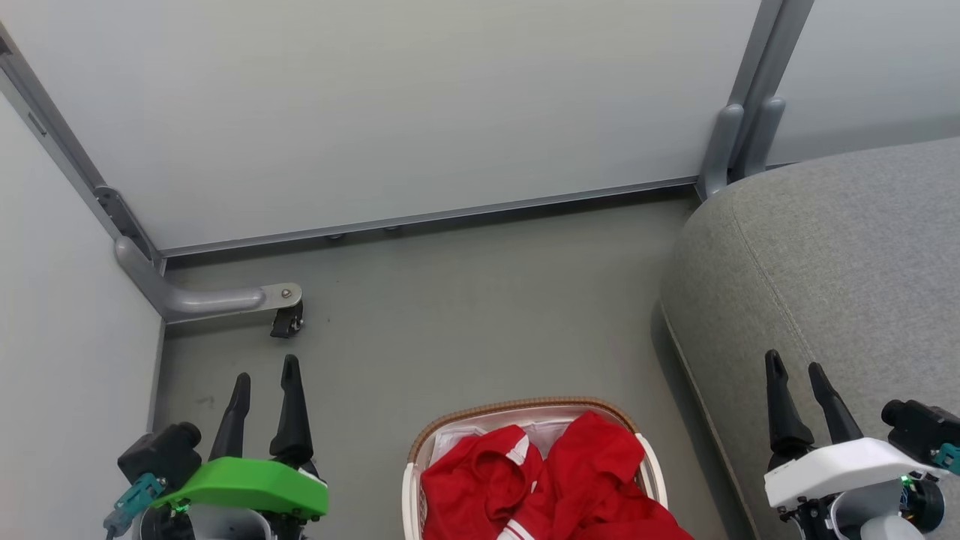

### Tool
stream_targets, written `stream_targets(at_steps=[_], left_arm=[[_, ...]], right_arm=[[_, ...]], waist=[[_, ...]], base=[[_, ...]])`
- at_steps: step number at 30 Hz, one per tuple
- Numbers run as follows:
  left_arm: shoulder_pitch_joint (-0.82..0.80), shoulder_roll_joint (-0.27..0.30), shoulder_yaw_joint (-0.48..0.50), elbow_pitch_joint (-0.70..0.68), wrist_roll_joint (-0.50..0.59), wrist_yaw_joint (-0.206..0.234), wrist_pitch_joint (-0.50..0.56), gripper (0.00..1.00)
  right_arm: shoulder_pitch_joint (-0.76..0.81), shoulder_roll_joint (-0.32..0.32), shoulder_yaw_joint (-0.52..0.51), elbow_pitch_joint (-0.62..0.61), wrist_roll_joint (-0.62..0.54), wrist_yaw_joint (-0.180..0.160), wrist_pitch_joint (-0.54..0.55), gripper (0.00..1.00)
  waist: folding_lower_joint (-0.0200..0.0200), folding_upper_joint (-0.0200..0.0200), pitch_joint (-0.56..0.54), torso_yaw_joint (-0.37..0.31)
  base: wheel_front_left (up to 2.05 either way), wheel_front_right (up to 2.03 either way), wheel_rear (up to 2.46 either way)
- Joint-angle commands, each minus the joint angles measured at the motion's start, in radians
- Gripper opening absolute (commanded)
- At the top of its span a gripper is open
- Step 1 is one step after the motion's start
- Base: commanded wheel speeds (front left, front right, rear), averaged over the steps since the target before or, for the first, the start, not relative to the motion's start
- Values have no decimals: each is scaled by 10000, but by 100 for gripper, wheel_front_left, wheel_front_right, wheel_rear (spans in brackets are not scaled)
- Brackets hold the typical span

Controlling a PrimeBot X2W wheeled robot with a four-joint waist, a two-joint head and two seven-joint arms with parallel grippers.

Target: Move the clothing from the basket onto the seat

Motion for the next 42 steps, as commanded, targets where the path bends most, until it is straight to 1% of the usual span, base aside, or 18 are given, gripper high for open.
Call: stream_targets(at_steps=[1,21,42], left_arm=[[73,70,-46,-23,317,68,-102,100],[171,84,-265,253,1942,168,-543,100],[246,96,-486,660,3298,190,-952,100]], right_arm=[[24,-72,46,-68,-362,5,-106,100],[190,-94,214,-233,-2443,5,-559,100],[277,-115,346,-222,-4032,6,-968,100]], waist=[[-1,0,6,-1],[-1,0,102,16],[-1,0,129,20]], base=[[0,0,0],[0,0,0],[0,0,0]])
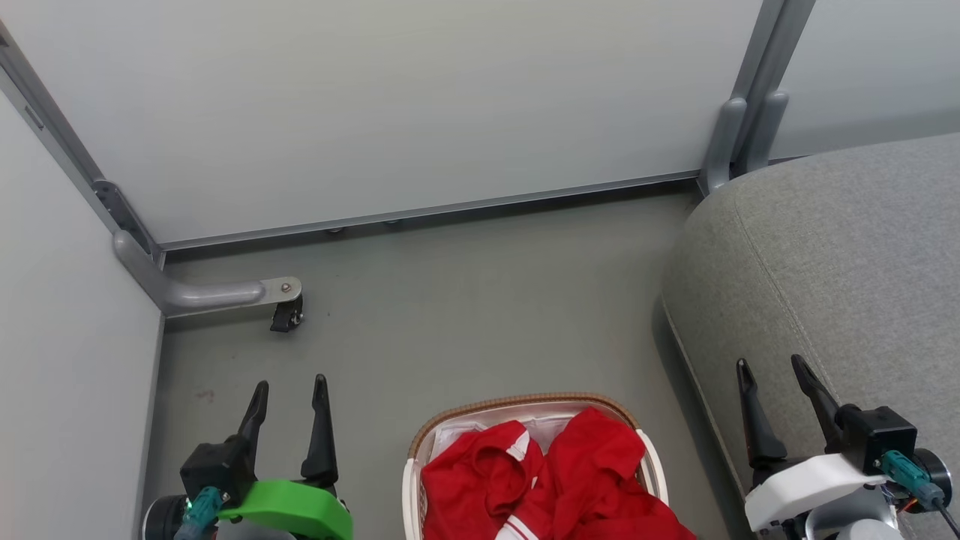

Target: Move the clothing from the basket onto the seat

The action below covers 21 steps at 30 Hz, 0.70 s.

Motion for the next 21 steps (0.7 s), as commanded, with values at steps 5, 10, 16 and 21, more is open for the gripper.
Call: stream_targets(at_steps=[5,10,16,21], left_arm=[[136,63,-70,70,480,75,-142,100],[165,66,-145,100,738,83,-223,100],[155,66,-156,135,721,38,-203,100],[146,66,-152,144,714,25,-203,100]], right_arm=[[122,-67,28,-34,-471,4,-151,100],[142,-71,65,-24,-736,2,-228,100],[130,-70,44,-11,-734,2,-225,100],[114,-68,1,5,-727,2,-225,100]], waist=[[-1,0,11,0],[-1,0,29,-14],[-1,0,53,-34],[-1,0,69,-38]], base=[[0,0,0],[0,0,0],[0,0,0],[0,0,0]])
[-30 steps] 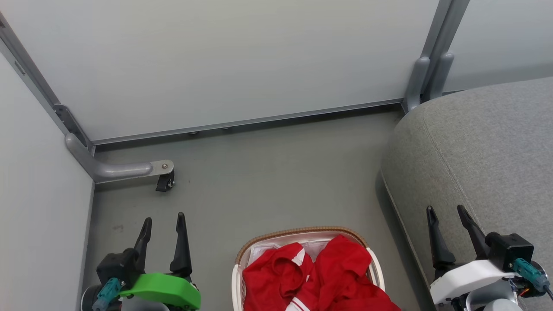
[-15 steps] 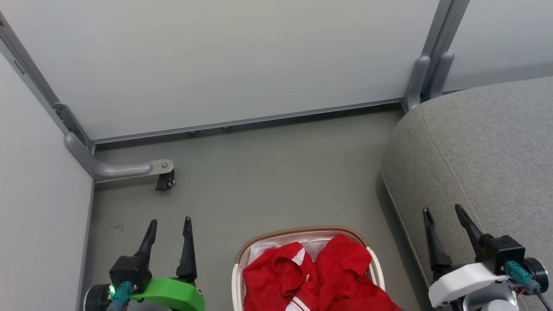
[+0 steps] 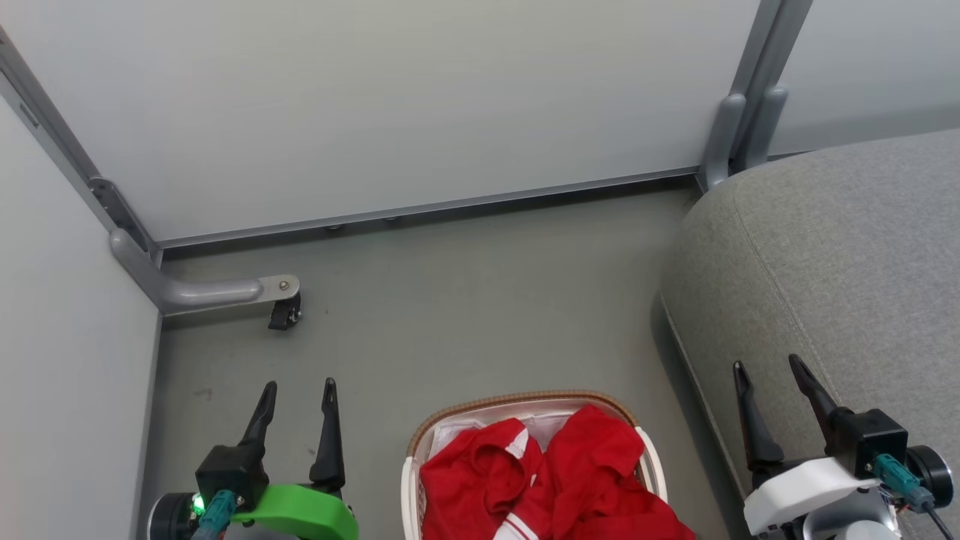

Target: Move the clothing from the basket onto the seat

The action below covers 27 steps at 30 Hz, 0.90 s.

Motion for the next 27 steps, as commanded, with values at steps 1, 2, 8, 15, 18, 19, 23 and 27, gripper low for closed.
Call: stream_targets(at_steps=[1,2,8,15,18,19,23,27], left_arm=[[138,62,-1,6,63,-16,-7,100],[137,61,-2,2,65,-15,-7,100],[122,61,-33,-76,94,-9,-7,100],[-203,58,-250,-112,270,-56,-7,100],[-521,58,-509,-118,409,-71,-7,100],[-615,58,-568,-129,429,-83,-7,100],[-1204,56,-1117,-64,537,-174,-6,100],[-2054,58,-1751,189,841,-248,-6,100]], right_arm=[[78,-57,-35,12,-13,1,-53,100],[73,-57,-42,14,-1,1,-53,100],[10,-57,-77,-53,42,1,-53,100],[-220,-57,-102,-265,11,-1,-53,100],[-411,-57,-122,-389,11,-1,-53,100],[-487,-57,-129,-431,6,-1,-51,100],[-905,-56,-163,-565,-17,-1,-51,100],[-1485,-54,-181,-743,-33,-3,-51,100]], waist=[[-1,0,6,0],[-1,0,10,0],[-1,0,81,-23],[-1,0,417,-105],[-1,0,796,-197],[-1,0,950,-240],[-1,0,1726,-469],[-1,0,2786,-795]], base=[[0,0,0],[0,0,0],[0,0,0],[0,0,0],[0,0,0],[0,0,0],[0,0,0],[0,0,0]])
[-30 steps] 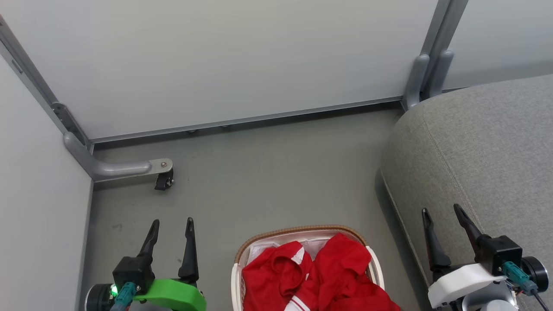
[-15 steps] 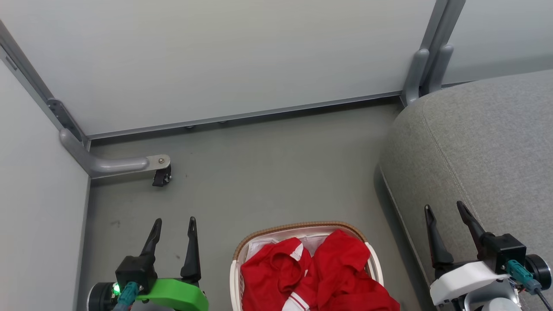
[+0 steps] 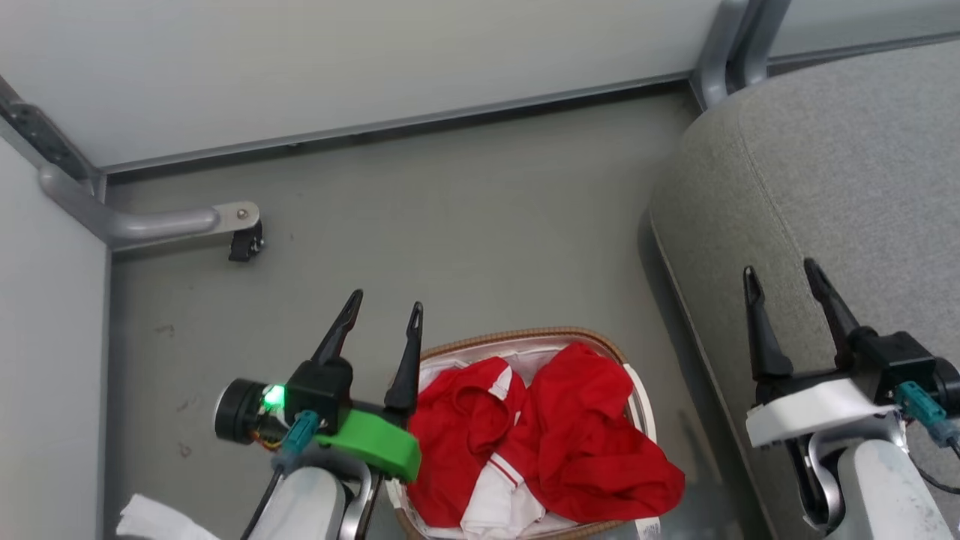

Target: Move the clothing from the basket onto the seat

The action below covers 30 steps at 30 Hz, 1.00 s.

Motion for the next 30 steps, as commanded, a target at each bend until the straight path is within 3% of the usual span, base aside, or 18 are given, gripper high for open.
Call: stream_targets(at_steps=[1,9,19,30], left_arm=[[-510,54,-174,167,188,-52,-6,100],[-2526,60,-1247,2613,1050,-296,-2,100],[-4501,82,-2253,6202,1748,-423,-4,100],[-5597,352,-2336,8224,1920,254,-2,100]], right_arm=[[-343,-49,-22,-126,-76,-6,-49,100],[-1512,-41,333,-507,-11,-6,-49,100],[-2322,-36,799,-666,640,-6,-49,100],[-2644,-32,1473,-559,1474,-6,-49,100]], waist=[[0,0,1428,-540],[0,0,3483,-1261],[0,0,5158,-2144],[0,0,5996,-2941]], base=[[0,0,0],[0,0,0],[0,0,0],[0,0,0]])
